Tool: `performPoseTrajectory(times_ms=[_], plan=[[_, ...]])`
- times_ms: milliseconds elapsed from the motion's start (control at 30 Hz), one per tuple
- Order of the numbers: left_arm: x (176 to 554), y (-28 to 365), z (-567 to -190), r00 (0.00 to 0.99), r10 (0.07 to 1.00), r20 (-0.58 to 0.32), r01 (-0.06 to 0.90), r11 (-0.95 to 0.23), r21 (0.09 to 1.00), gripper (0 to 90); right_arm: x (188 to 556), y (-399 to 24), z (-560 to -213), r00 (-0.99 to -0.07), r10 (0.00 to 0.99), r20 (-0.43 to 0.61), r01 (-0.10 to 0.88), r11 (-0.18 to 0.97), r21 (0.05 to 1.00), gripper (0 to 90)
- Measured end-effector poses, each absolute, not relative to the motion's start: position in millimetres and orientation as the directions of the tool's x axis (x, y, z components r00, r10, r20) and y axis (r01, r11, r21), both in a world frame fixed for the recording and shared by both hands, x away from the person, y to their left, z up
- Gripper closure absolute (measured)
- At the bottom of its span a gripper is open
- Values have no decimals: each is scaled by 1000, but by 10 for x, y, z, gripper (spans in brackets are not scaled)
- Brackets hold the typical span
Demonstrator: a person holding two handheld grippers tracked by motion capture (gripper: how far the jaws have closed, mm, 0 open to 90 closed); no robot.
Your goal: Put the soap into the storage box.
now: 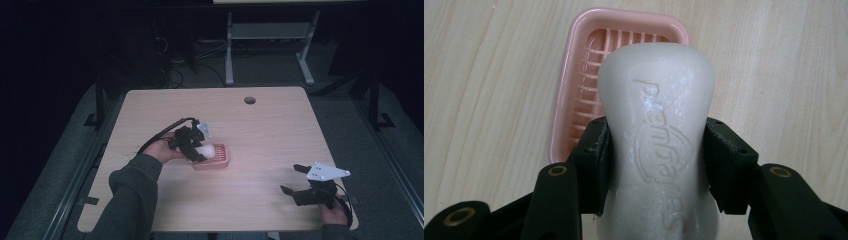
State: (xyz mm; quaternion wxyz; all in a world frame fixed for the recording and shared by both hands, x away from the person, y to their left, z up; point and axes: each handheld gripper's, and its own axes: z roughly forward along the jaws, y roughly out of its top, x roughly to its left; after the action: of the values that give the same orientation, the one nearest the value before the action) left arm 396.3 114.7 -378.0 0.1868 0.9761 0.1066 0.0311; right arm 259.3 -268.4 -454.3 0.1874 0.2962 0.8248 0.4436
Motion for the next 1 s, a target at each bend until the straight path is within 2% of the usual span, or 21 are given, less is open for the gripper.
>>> performPoseTrajectory(times_ms=[567,1000], plan=[[4058,950,-3762,980,198,22,177,-914,365,494,2591,-2706,-4547,-751,659,-40,324,422,847,136],[4159,881,-3883,978,208,-4,195,-912,361,494,2582,-2719,-4544,-749,662,-32,329,412,850,136]])
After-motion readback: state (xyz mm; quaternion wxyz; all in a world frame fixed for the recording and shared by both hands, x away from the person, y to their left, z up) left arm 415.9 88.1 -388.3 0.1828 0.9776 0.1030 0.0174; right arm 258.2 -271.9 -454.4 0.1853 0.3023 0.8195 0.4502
